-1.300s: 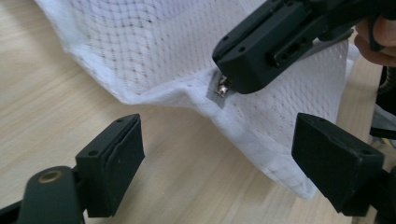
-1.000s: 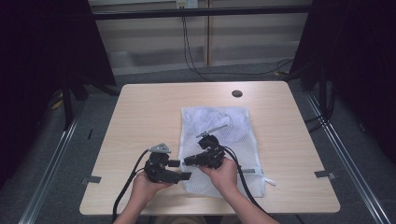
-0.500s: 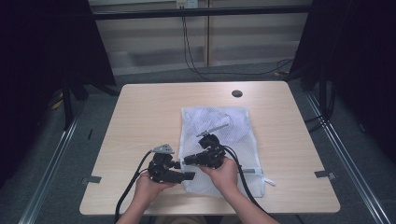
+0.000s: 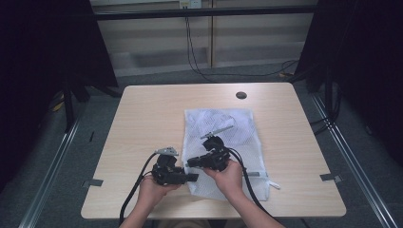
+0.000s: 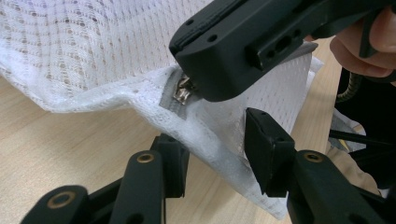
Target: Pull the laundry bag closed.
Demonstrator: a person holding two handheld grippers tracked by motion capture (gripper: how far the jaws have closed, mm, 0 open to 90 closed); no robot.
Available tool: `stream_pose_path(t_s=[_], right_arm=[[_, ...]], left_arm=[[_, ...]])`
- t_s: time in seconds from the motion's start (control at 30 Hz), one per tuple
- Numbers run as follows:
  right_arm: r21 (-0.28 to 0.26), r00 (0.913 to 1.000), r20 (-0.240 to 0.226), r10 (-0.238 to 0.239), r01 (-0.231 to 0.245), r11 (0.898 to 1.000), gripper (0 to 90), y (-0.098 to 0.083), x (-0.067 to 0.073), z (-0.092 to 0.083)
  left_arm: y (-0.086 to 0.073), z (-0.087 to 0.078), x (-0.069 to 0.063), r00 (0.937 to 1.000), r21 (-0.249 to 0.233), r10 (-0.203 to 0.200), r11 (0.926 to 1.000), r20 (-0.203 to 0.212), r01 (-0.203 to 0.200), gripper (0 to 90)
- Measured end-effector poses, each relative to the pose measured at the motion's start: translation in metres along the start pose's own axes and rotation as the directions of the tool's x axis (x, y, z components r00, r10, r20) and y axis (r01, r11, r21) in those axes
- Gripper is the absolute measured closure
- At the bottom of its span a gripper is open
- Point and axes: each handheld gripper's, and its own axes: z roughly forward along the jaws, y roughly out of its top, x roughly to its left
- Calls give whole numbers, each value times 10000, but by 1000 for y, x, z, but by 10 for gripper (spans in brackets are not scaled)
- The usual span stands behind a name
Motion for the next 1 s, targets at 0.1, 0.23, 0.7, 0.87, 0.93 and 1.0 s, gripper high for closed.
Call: stream_pose_path(t_s=[0.1, 0.23, 0.7, 0.87, 0.93, 1.0], right_arm=[[5, 10000, -16, 16, -16, 10000, 867, 0, 0, 0], [-27, 10000, -51, -3, 3, 10000, 867, 0, 0, 0], [26, 10000, -44, 55, -55, 10000, 868, -1, -3, -4], [-30, 9999, -61, 154, -154, 9999, 869, -2, -5, -7], [-38, 9999, -47, 140, -140, 9999, 870, -2, -6, -7], [-27, 9998, 7, 182, -182, 9998, 870, -3, -7, -8]], left_arm=[[0, 0, 0, 10000, 56, -58, 10000, 55, 58, 634], [0, 0, 0, 10000, 51, -70, 10000, 47, 70, 682], [1, -4, 2, 9991, -2, -427, 9991, 69, 427, 875], [0, -4, 2, 9984, -52, -571, 9984, 42, 571, 882], [1, -5, 2, 9987, -20, -518, 9987, -8, 518, 883], [0, -5, 2, 9984, 45, -555, 9984, -44, 555, 885]])
